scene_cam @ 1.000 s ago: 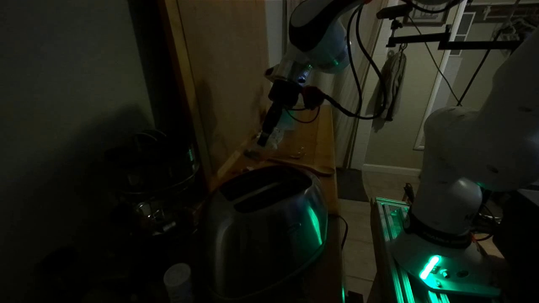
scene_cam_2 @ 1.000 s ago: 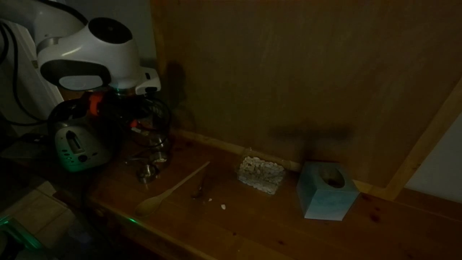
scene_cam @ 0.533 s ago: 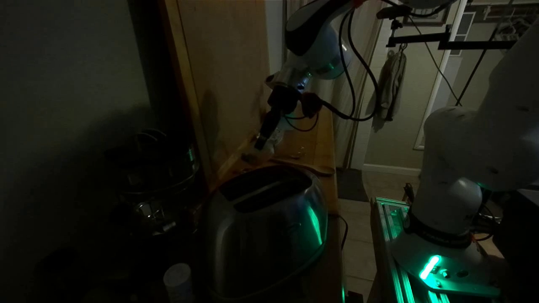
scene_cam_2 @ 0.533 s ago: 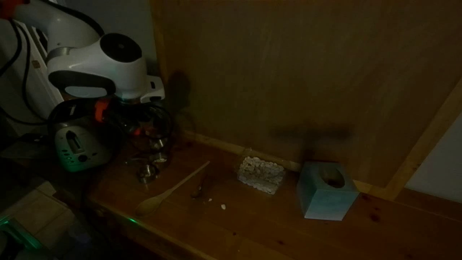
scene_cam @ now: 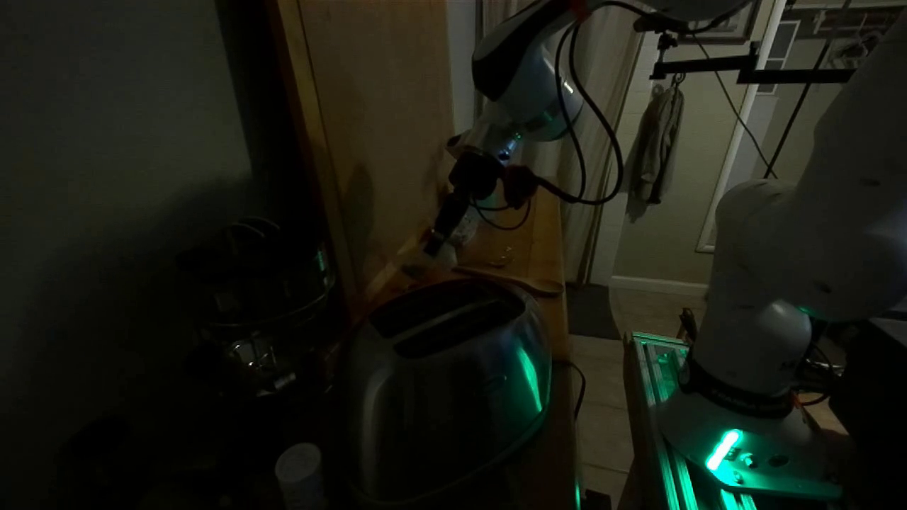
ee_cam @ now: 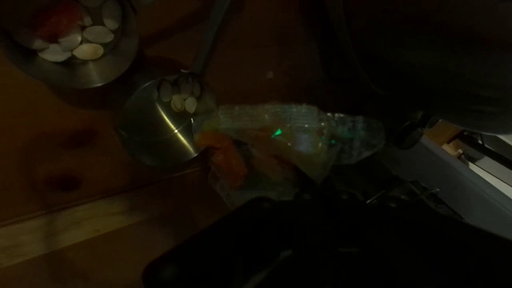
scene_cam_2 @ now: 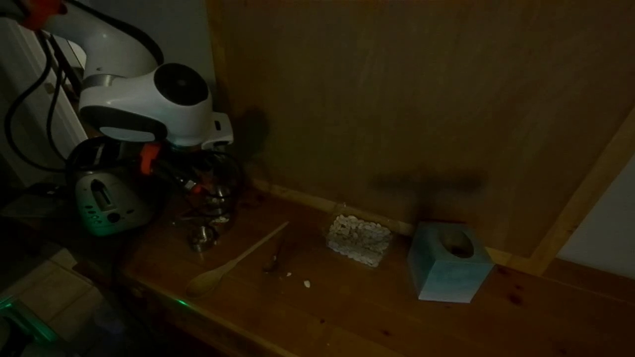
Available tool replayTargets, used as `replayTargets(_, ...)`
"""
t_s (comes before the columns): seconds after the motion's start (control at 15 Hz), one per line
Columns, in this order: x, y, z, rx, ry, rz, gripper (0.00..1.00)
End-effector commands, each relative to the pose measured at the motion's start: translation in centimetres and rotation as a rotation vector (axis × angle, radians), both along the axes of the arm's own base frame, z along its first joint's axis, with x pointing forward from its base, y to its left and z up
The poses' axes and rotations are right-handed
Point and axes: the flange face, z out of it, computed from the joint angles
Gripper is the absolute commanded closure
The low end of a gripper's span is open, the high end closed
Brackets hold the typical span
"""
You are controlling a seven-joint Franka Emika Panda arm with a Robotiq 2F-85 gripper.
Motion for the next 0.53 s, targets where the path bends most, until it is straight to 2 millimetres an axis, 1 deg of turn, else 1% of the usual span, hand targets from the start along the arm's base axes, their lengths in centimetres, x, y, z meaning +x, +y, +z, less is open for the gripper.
replayTargets(0.0,0.67,-0.67,0.09,0.016,-0.031,0.009,0.96)
replayTargets(0.27,0.61,-0.87,0.14,0.037,-0.037,0.024,0.97)
replayTargets(0.33,0.94,-1.31,-0.17,-0.019,-0.048,0.001,0.97)
replayTargets(0.4,0.70,-1.01,0.05,0.049,-0.016,0.025,0.97)
replayTargets(0.47,0.91,-1.36,-0.25,0.001,-0.036,-0.001,0.96)
